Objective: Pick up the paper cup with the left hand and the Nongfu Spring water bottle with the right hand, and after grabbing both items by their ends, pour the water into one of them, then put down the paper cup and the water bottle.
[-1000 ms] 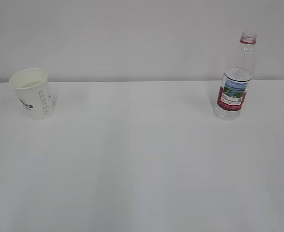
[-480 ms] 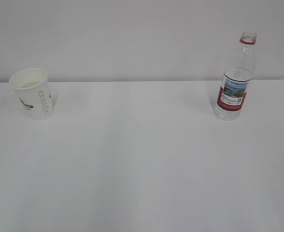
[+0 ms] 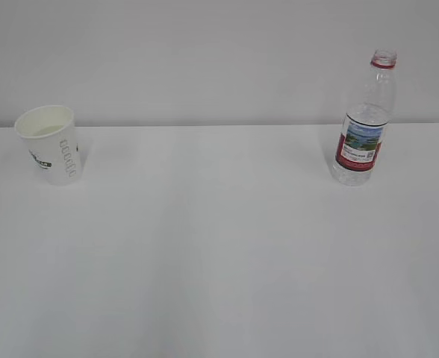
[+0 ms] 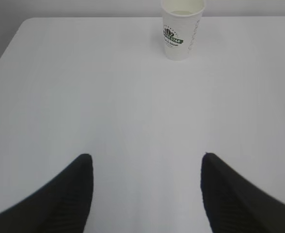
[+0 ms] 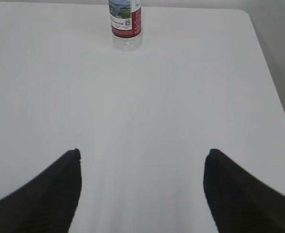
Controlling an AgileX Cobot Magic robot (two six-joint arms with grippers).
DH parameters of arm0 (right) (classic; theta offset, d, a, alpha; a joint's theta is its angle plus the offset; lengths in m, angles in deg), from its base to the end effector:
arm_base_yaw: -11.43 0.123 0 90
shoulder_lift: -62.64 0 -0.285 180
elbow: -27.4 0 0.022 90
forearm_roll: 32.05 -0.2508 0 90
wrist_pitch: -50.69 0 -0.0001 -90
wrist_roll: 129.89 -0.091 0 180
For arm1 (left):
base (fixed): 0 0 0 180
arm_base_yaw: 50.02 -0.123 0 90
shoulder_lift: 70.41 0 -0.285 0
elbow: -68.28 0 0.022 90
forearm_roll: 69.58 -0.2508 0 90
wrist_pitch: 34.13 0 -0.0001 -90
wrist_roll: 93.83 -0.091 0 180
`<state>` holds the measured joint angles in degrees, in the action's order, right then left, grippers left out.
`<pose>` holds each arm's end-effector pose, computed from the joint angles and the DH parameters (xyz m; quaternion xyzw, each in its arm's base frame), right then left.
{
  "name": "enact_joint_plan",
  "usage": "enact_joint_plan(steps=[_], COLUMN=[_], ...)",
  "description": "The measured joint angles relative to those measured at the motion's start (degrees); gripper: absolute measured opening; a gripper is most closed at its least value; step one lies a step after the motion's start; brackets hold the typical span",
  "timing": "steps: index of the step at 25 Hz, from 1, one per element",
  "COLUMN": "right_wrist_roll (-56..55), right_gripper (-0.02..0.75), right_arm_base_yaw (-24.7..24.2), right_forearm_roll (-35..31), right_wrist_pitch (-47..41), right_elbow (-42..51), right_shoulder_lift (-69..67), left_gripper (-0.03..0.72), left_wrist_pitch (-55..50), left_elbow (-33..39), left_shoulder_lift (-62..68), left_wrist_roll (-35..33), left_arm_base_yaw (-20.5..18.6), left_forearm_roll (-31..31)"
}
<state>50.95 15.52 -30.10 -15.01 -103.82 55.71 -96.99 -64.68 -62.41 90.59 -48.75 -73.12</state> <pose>-0.0103 -0.0036 0.2694 -0.0360 0.8712 -0.0031 0.4895 -0.0089 0.0052 0.2819 -0.0256 0.8559 0.0052 0.5164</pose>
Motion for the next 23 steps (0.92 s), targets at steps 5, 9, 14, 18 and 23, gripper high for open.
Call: enact_joint_plan(steps=[5,9,14,18,23], right_wrist_roll=[0.0,0.0,0.0,0.0,0.0], right_gripper=[0.589,0.589,0.589,0.589,0.588], right_arm_base_yaw=[0.0,0.0,0.0,0.0,0.0], right_forearm_roll=[0.0,0.0,0.0,0.0,0.0], right_wrist_pitch=[0.0,0.0,0.0,0.0,0.0], right_elbow=[0.0,0.0,0.0,0.0,0.0], right_shoulder_lift=[0.0,0.0,0.0,0.0,0.0], left_gripper=[0.507,0.507,0.507,0.507,0.507], left_wrist_pitch=[0.0,0.0,0.0,0.0,0.0], left_elbow=[0.0,0.0,0.0,0.0,0.0], left_shoulder_lift=[0.0,0.0,0.0,0.0,0.0], left_wrist_roll=[-0.1,-0.1,-0.1,-0.1,-0.1], left_arm_base_yaw=[0.0,0.0,0.0,0.0,0.0], left_forearm_roll=[0.6,0.7,0.8,0.8,0.8])
